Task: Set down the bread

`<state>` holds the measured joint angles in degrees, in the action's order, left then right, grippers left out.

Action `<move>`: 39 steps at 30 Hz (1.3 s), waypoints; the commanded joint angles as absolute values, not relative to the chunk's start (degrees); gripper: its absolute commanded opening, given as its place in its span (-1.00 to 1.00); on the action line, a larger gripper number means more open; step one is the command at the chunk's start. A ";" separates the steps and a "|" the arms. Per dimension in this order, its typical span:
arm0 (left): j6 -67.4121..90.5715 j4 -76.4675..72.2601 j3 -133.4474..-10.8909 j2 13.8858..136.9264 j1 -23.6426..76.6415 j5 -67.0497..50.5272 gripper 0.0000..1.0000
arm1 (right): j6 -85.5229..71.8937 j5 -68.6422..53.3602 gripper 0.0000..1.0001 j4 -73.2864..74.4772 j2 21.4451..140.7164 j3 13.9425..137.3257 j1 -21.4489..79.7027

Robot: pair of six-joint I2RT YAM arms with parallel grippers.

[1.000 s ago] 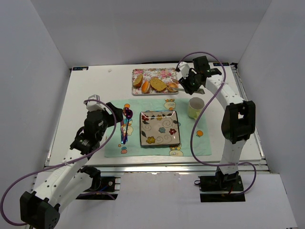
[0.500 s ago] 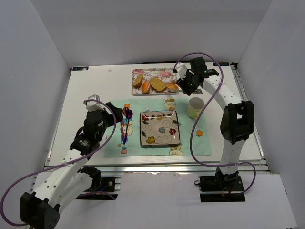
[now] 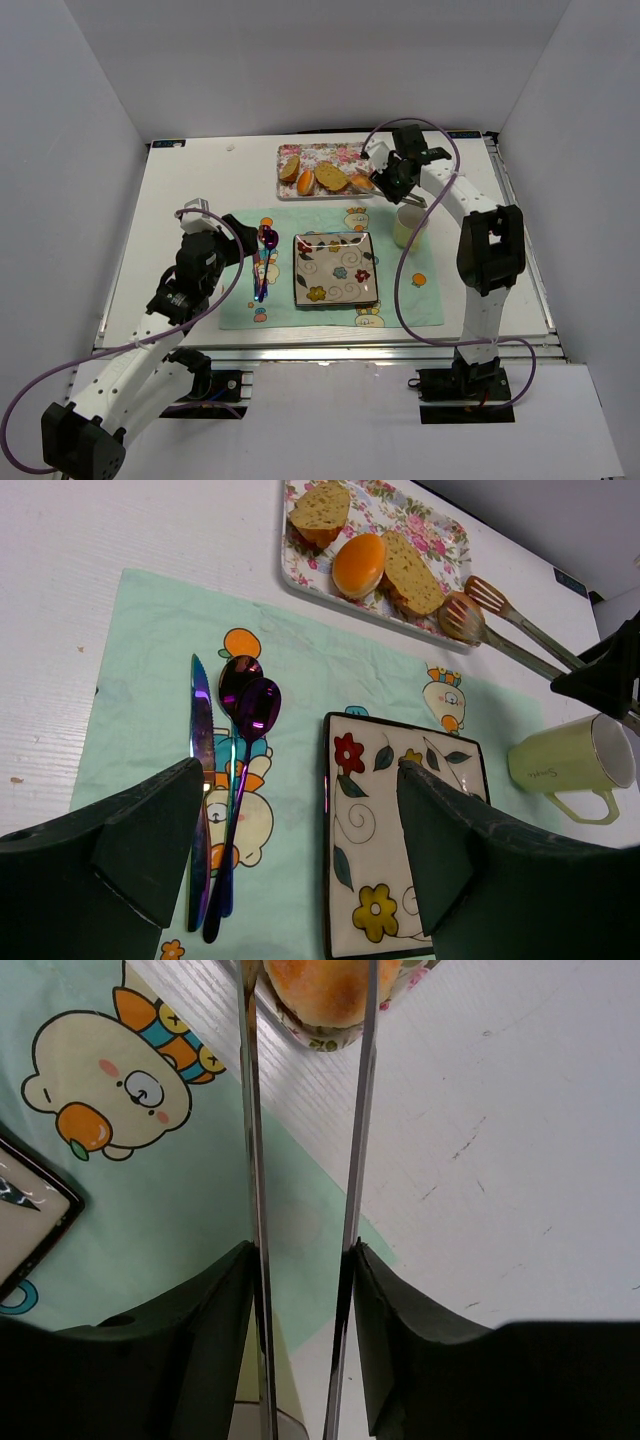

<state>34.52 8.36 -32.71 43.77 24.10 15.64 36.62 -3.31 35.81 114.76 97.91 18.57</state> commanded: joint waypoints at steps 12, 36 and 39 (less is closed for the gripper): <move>34.45 7.47 -33.14 43.16 23.99 15.64 0.74 | 35.95 -3.95 -0.55 36.91 112.41 101.42 19.07; 34.89 7.73 -33.40 42.01 23.99 16.00 0.74 | 38.22 -21.43 -0.81 44.20 96.43 95.55 20.12; 34.98 7.21 -33.22 42.27 23.99 15.82 0.74 | 41.48 -24.25 -0.81 45.96 90.45 87.39 22.14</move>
